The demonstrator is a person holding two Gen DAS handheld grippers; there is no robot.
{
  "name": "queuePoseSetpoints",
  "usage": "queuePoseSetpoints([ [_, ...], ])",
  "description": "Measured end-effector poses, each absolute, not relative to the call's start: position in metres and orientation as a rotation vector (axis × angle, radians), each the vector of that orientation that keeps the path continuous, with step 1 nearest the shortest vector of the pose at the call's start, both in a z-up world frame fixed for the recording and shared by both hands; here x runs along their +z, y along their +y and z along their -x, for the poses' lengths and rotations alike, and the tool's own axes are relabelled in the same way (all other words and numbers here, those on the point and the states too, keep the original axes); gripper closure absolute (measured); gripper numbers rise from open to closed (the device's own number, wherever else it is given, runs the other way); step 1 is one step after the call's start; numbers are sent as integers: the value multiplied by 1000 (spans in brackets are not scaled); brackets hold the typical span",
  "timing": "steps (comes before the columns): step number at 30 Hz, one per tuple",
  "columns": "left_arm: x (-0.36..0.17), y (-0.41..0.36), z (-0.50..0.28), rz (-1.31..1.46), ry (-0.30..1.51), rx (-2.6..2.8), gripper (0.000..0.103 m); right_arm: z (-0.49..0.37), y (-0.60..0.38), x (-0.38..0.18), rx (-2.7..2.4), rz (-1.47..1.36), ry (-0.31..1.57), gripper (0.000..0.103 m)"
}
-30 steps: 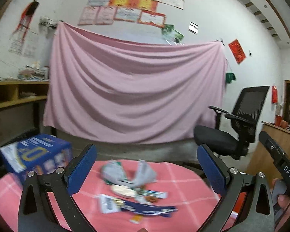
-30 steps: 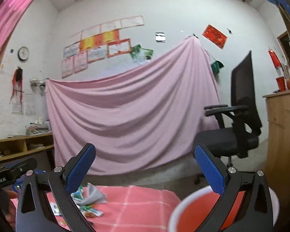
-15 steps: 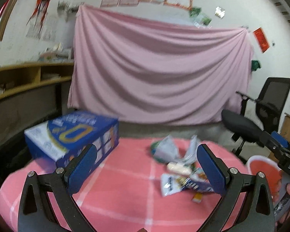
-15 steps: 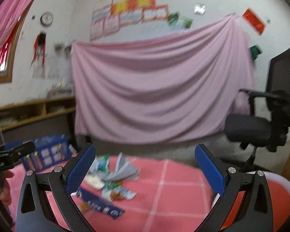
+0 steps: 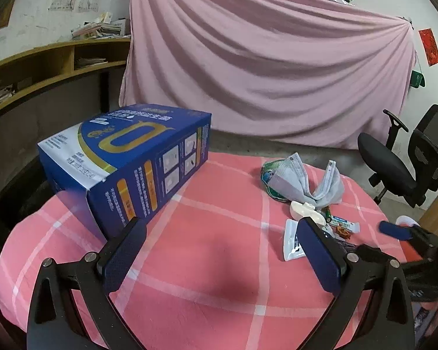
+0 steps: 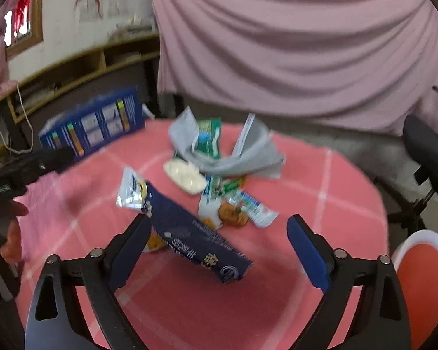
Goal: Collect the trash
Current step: 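Grasp the blue snack wrapper with the right tool while the left tool grasps the orange packet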
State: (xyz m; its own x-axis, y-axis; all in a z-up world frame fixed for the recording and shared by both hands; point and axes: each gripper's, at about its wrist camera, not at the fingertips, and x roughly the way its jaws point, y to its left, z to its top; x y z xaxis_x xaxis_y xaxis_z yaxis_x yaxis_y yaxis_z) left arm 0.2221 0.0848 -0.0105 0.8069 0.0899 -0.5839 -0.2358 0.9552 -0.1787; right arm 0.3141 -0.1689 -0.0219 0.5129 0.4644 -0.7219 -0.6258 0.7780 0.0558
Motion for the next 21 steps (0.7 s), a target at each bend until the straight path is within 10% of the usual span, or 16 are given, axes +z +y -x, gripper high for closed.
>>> queuePoseSetpoints([
  [21,-16,57,-228,228,711,-39,7,-310,-191,-29,765,146,879,91],
])
